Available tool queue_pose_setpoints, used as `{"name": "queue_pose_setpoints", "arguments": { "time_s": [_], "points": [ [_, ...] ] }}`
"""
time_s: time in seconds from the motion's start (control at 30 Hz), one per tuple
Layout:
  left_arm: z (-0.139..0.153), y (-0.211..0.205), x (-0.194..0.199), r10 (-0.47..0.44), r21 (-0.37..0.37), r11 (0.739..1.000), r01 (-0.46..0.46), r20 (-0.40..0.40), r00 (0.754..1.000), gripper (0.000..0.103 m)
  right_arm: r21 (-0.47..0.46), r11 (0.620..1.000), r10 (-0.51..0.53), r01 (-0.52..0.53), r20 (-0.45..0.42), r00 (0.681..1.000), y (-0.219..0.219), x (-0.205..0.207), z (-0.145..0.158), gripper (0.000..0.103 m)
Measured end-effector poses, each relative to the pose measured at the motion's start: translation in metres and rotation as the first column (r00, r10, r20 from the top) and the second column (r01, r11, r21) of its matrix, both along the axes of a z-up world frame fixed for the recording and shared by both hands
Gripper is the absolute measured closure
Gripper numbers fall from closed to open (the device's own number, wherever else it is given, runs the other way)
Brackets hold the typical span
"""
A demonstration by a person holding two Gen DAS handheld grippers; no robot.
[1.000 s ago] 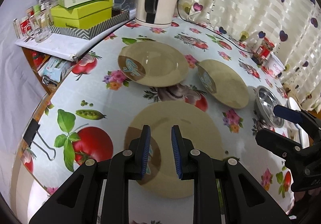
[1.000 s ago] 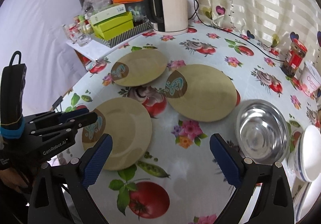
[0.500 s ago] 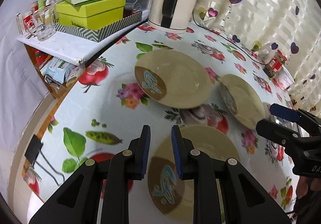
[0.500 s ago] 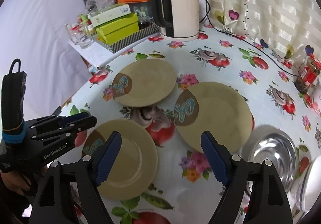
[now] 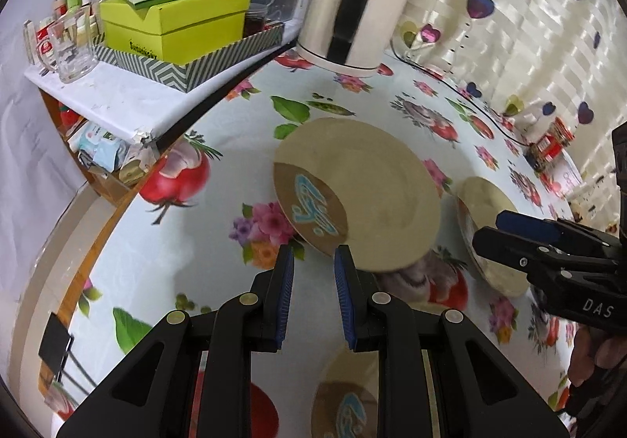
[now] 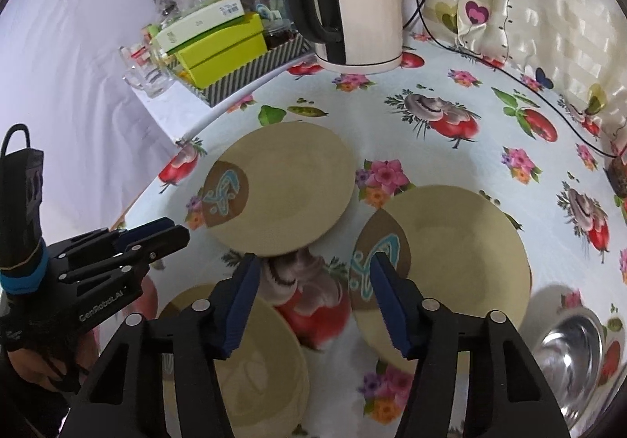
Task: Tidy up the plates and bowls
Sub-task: 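Move the left tool to a beige plate's rim and close on it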
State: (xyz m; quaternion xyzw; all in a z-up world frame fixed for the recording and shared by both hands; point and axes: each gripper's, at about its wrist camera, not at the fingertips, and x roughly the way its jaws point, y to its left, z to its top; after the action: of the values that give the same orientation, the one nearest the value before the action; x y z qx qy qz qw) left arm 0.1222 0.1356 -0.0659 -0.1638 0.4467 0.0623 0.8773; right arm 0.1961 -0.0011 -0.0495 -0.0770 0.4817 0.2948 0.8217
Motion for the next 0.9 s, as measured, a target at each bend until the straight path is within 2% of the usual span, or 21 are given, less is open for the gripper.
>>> {"name": "queue_pose_setpoints", "arguments": {
  "time_s": [0.33,0.63,0.9],
  "points": [
    [-0.012,0.028,0.021,0.061,-0.037,0.997,-0.061,0.002,0.998,0.081,0.005,1.0,-0.007,0.007,-0.031,0.999,0.02,0.045,-0.012,0.057],
    [-0.021,0.034,0.034,0.054,-0.064,0.996,-0.054,0.006,0.999,0.081,0.002,1.0,-0.014,0.014,-0.082,0.997,0.031,0.069,-0.034,0.062],
    [-0.022,0.038,0.04,0.067,-0.077,0.995,-0.066,0.01,0.998,0.081,0.01,0.999,-0.031,0.032,-0.113,0.993,0.032,0.082,-0.046,0.073]
  ]
}}
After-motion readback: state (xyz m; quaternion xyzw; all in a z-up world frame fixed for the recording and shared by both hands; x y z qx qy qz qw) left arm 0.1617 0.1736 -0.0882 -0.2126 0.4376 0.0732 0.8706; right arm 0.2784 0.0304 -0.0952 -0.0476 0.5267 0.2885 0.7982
